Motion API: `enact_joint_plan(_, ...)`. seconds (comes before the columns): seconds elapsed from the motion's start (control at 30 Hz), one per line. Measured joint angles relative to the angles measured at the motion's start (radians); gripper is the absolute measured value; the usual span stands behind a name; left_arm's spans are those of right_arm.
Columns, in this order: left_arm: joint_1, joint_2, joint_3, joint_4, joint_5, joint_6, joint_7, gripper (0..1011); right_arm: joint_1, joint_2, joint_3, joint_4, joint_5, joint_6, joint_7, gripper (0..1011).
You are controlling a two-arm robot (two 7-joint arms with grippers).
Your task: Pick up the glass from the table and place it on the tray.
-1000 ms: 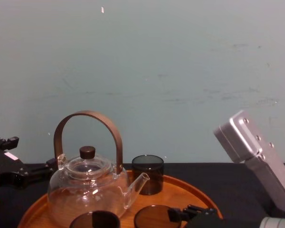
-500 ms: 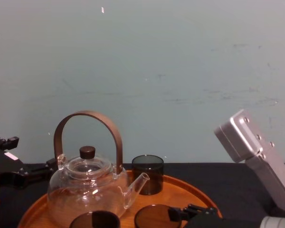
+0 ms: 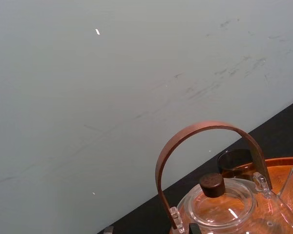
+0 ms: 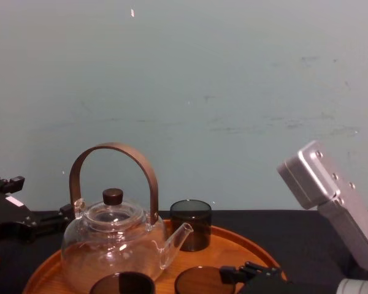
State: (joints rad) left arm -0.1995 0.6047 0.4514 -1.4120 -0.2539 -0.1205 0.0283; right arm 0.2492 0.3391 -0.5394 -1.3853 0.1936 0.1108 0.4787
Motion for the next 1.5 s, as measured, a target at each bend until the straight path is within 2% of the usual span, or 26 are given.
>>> enact_joint_plan(0.37, 0.0, 0.0, 0.0, 0.0, 0.0, 0.0, 0.0, 1001, -0.024, 0.028, 0.016, -0.035, 0.03, 0.023, 0.01, 1002)
enact_joint_plan(0.73, 0.0, 0.0, 0.0, 0.0, 0.0, 0.0, 0.0, 1001, -0.099, 0.096, 0.059, -0.145, 0.05, 0.041, -0.016, 1002)
enact_joint_plan(0.83, 0.0, 0.0, 0.0, 0.0, 0.0, 0.0, 0.0, 1001, -0.132, 0.121, 0.087, -0.182, 0.065, 0.037, -0.026, 1002)
enact_joint_plan(1.13, 0.0, 0.0, 0.0, 0.0, 0.0, 0.0, 0.0, 1001, -0.208, 0.167, 0.159, -0.237, 0.107, 0.019, -0.051, 1002)
enact_joint_plan(1.5, 0.0, 0.0, 0.0, 0.0, 0.0, 0.0, 0.0, 1001, -0.262, 0.194, 0.232, -0.243, 0.153, -0.002, -0.069, 1002)
